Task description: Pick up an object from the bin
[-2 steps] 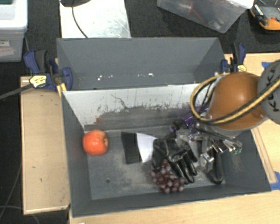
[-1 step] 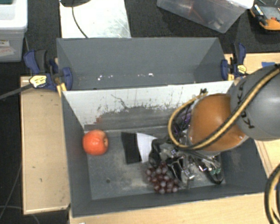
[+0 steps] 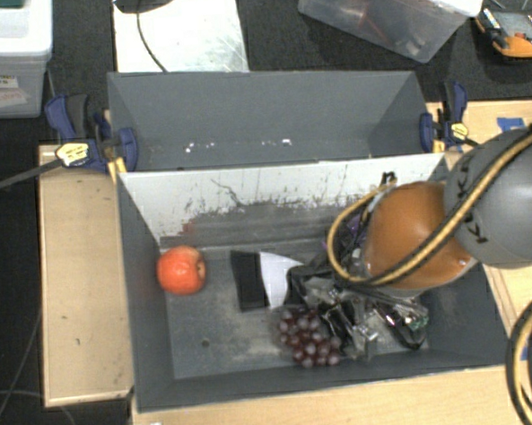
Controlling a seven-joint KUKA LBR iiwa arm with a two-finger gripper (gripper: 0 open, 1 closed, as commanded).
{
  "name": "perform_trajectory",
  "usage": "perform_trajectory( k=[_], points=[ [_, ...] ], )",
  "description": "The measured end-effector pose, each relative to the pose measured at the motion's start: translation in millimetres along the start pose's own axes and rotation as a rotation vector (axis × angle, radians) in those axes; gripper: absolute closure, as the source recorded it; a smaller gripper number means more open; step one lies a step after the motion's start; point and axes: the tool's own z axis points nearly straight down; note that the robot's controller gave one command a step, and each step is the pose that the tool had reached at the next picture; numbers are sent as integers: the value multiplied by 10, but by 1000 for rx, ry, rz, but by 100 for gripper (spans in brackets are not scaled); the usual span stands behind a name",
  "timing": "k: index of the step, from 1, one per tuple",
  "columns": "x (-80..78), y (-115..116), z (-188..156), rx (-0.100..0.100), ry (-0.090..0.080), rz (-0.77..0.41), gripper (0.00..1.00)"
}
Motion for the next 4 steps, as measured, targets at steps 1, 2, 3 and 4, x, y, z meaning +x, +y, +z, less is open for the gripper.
perform_trajectory(
  k=[1,2,3,4],
  points=[
    [-165,293,-92,2,-6,104,100],
    [-165,294,-92,2,-6,105,100],
    [-165,294,-92,1,-6,105,100],
    [-165,295,-92,1,-6,105,100]
  ],
)
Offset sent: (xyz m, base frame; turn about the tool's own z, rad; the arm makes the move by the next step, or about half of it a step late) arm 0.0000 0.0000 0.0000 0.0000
